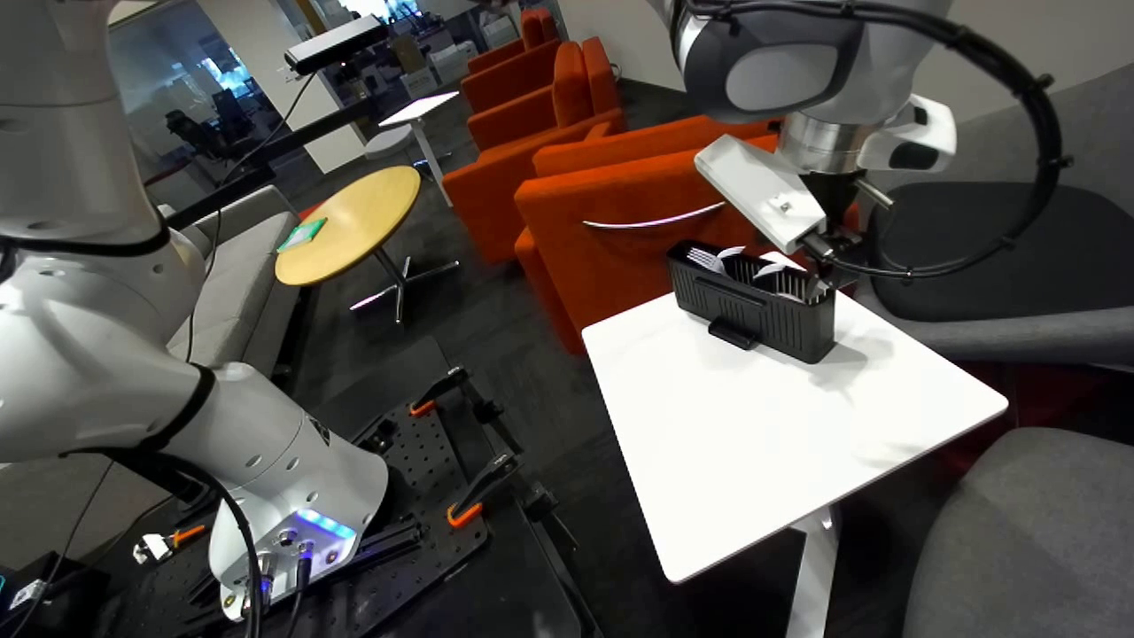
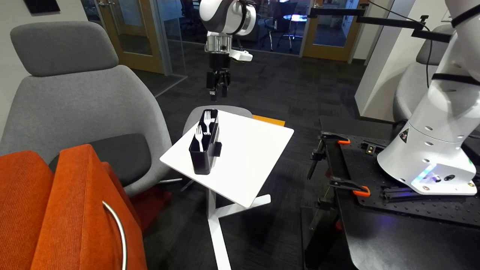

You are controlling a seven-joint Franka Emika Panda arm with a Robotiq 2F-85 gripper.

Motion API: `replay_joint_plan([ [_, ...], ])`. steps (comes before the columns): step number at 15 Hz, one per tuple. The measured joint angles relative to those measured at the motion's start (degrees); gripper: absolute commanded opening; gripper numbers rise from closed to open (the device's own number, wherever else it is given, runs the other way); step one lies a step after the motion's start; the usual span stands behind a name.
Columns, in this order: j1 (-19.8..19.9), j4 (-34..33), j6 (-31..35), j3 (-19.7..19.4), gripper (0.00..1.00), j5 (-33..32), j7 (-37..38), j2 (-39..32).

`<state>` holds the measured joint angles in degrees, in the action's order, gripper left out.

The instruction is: Remove a fork from the rack and put it on the table

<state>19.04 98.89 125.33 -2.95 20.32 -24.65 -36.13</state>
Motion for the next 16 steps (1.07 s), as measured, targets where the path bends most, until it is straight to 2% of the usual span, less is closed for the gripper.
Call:
replay_joint_plan([
  [16, 4.68, -5.51, -1.25, 6.84, 1.0, 2.06, -8.24, -6.5],
])
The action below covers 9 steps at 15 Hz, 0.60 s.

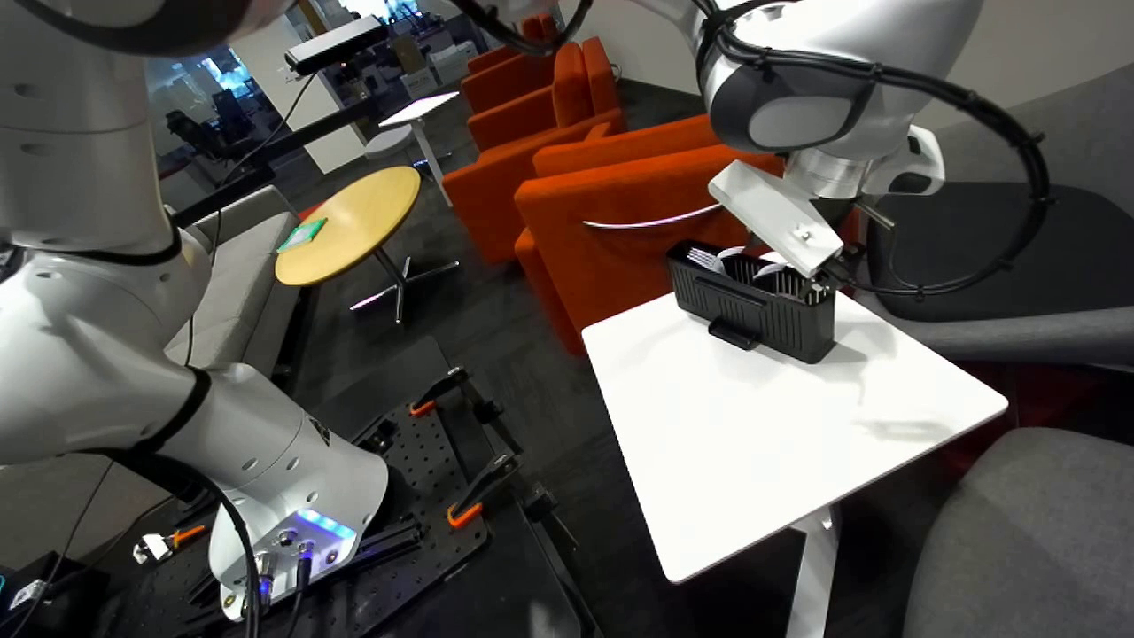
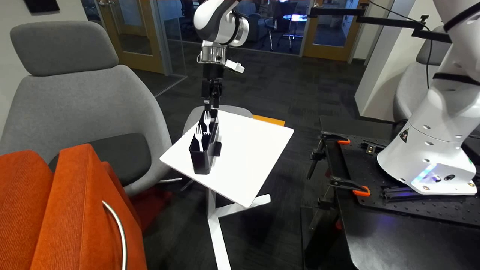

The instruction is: Remove a fork from the rack and put it on the table

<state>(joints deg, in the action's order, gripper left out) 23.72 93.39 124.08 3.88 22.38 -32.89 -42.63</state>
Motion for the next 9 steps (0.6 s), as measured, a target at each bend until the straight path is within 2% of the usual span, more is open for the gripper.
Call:
replay_joint_plan([
  [9, 0.89, -1.92, -2.17, 1.71, 1.0, 1.86, -3.96, -1.24],
])
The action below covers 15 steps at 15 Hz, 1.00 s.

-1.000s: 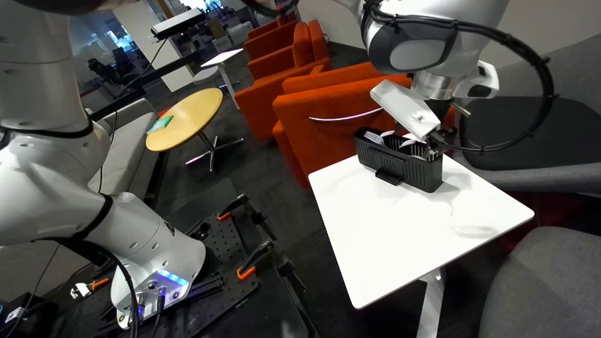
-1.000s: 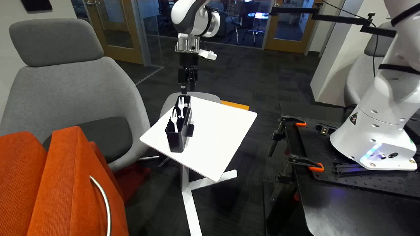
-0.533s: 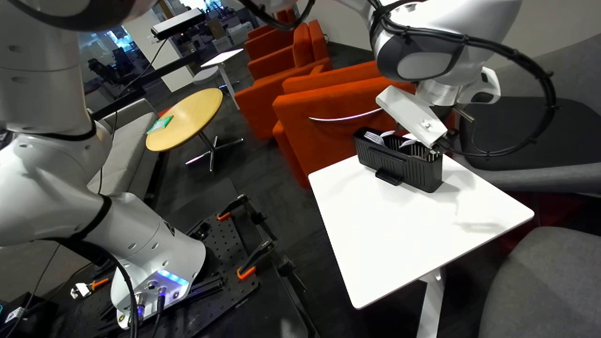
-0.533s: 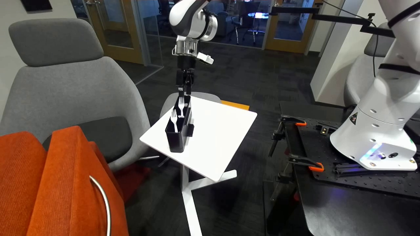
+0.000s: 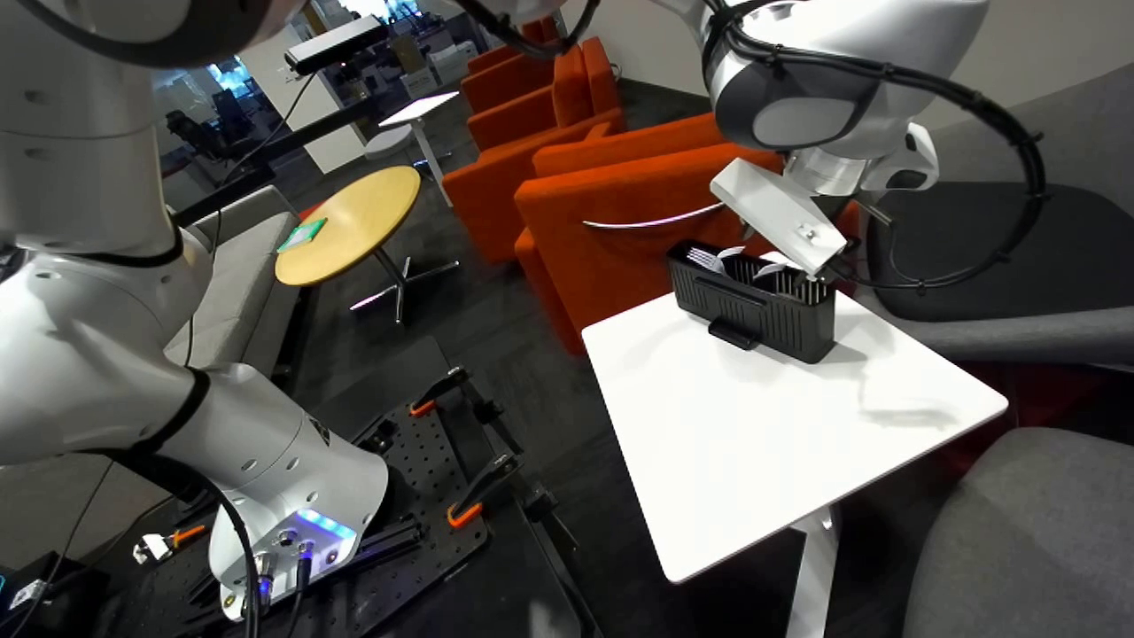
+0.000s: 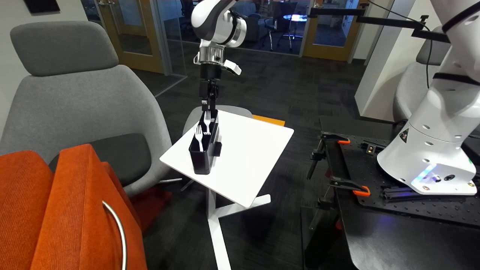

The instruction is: Remove a fork from the rack and put it on the table

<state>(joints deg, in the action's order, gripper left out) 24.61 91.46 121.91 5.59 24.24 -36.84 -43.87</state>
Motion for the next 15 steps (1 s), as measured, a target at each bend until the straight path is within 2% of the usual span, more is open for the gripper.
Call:
replay_joint_plan([
  [1, -0.06, -0.25, -0.13, 0.11, 0.99, 0.0, -0.02, -0.24],
  [2, -0.13, -0.52, -0.36, 0.23, 0.79, 0.0, -0.02, -0.54],
  [4, -0.18, -1.12, -0.87, 0.57, 0.68, 0.0, -0.02, -1.23],
  [12, -0.13, -2.82, -1.87, 0.92, 0.05, 0.0, -0.07, -2.66],
  [15, 0.02, -2.99, -1.87, 0.92, 0.0, 0.01, -0.39, -2.56],
])
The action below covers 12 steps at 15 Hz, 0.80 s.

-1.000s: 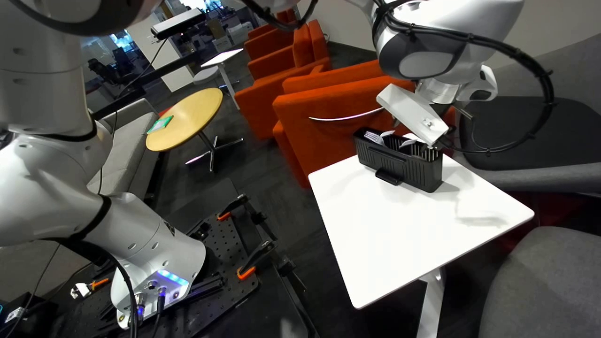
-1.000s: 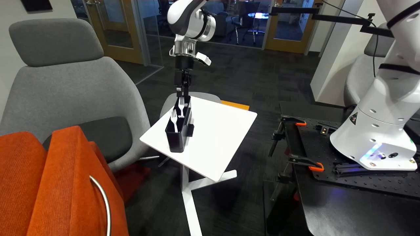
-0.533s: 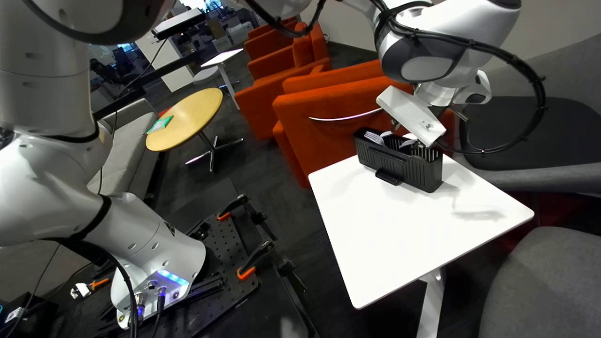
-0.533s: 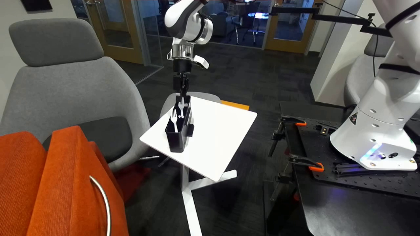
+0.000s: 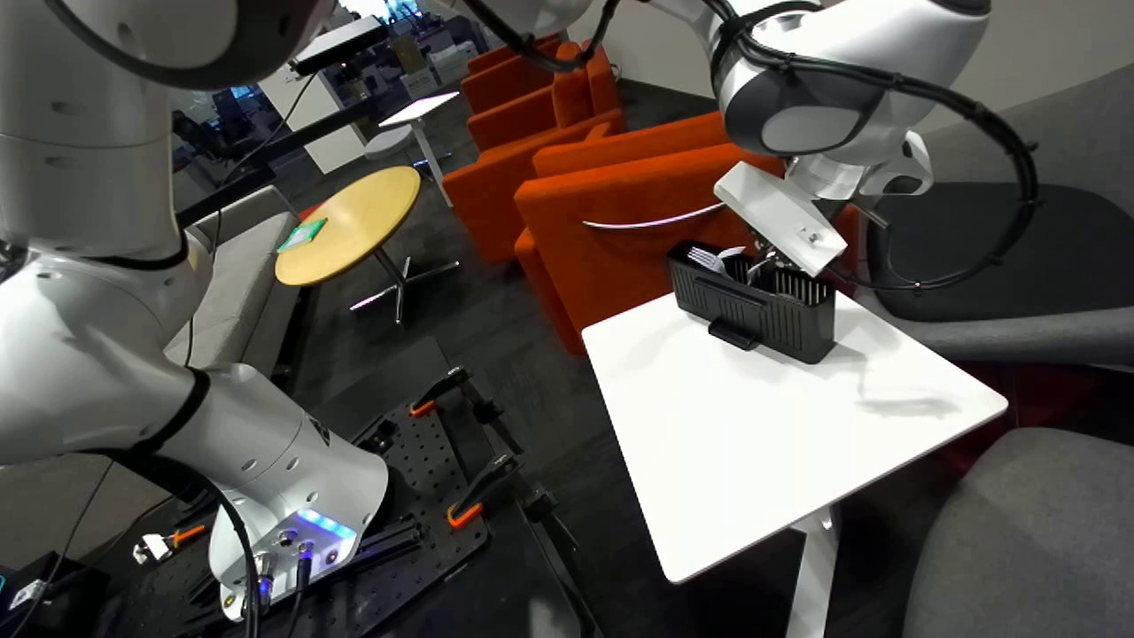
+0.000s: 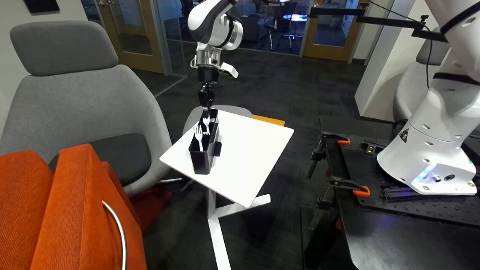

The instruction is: Remove a fork from the rack and put it on the table

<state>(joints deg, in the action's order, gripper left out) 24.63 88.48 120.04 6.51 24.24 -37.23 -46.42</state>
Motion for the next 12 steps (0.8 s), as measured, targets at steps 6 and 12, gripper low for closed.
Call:
replay_joint_plan([
  [6, 0.39, 0.75, -0.59, 0.15, 0.01, 0.77, -3.36, 2.33],
  [12, 1.23, 5.84, -4.33, 0.04, 0.01, 1.16, -11.71, 8.74],
])
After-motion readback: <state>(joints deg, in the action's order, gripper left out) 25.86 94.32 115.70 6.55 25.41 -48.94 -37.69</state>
